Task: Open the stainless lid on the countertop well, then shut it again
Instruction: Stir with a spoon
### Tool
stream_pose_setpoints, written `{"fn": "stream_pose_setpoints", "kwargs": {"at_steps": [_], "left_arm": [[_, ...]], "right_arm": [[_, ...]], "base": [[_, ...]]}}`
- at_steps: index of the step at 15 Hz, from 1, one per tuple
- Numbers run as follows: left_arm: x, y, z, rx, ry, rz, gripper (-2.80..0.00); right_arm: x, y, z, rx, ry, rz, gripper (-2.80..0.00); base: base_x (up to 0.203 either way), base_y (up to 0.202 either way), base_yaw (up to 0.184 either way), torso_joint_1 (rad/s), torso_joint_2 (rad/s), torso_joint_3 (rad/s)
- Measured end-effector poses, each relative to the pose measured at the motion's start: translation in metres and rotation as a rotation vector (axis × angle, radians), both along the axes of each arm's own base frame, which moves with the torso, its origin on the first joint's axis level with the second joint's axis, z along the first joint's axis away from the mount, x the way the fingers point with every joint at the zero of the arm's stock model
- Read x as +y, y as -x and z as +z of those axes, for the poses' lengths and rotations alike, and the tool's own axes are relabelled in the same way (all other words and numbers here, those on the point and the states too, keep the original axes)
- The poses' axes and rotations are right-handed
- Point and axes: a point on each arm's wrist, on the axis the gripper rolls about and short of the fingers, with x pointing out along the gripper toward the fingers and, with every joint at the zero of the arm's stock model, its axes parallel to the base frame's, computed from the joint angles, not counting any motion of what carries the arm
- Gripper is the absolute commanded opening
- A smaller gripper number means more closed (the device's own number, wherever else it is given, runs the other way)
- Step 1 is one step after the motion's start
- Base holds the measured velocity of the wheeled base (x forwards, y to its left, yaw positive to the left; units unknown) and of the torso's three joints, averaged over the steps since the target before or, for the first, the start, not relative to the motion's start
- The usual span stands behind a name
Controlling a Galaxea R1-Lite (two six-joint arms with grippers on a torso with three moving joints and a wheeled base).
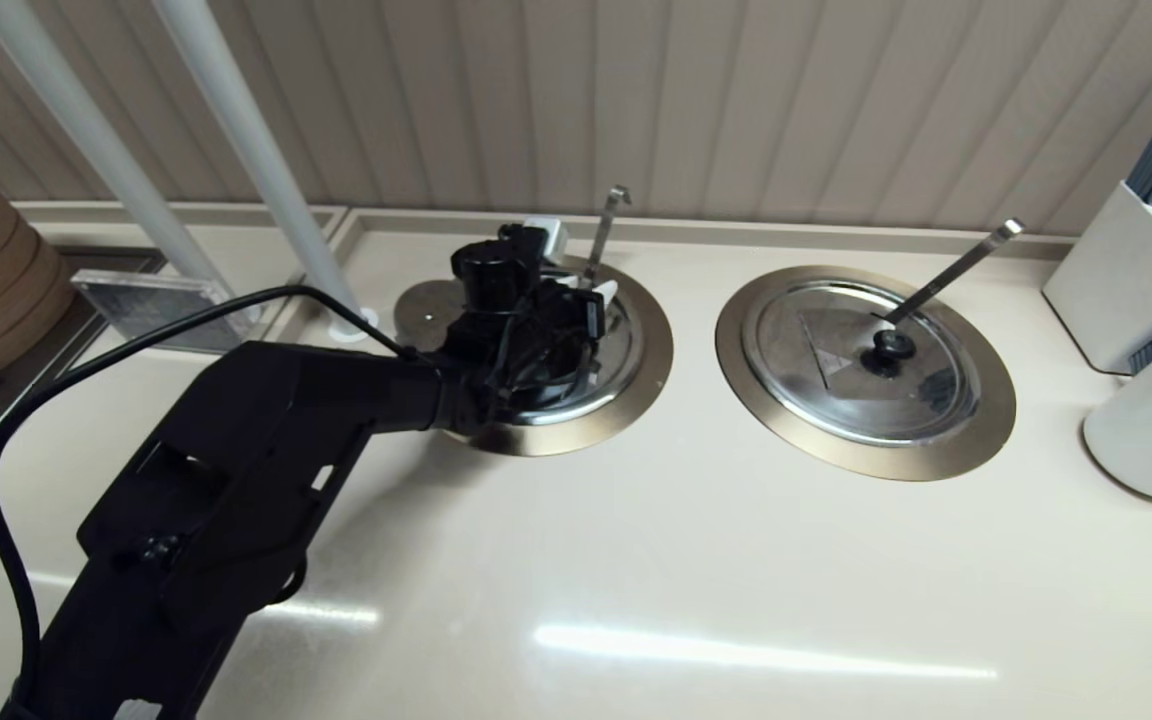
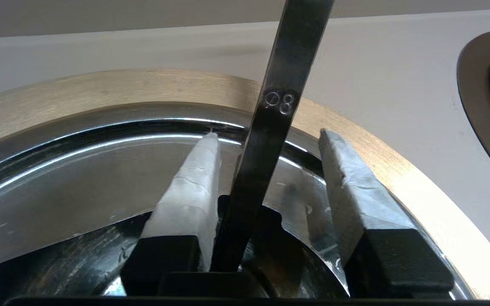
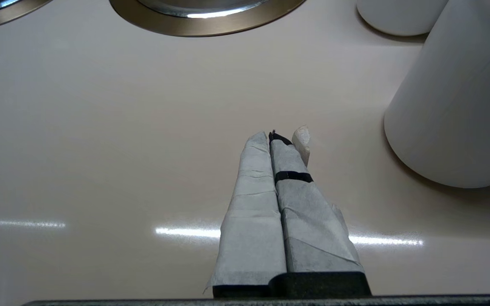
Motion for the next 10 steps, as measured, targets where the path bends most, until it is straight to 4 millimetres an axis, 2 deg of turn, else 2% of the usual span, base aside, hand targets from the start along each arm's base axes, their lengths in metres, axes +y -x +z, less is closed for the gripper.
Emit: {"fn": "stream_pose_setpoints", "kwargs": {"at_steps": [10], "left_arm": [[0.002,0.004,0.012,-0.018,0.016,0.005,-2.80]], "right_arm": [[0.000,0.000,0.000,0.000,0.000,0.000,-2.80]], "base": [[0.000,0.000,0.000,0.000,0.00,0.000]]}}
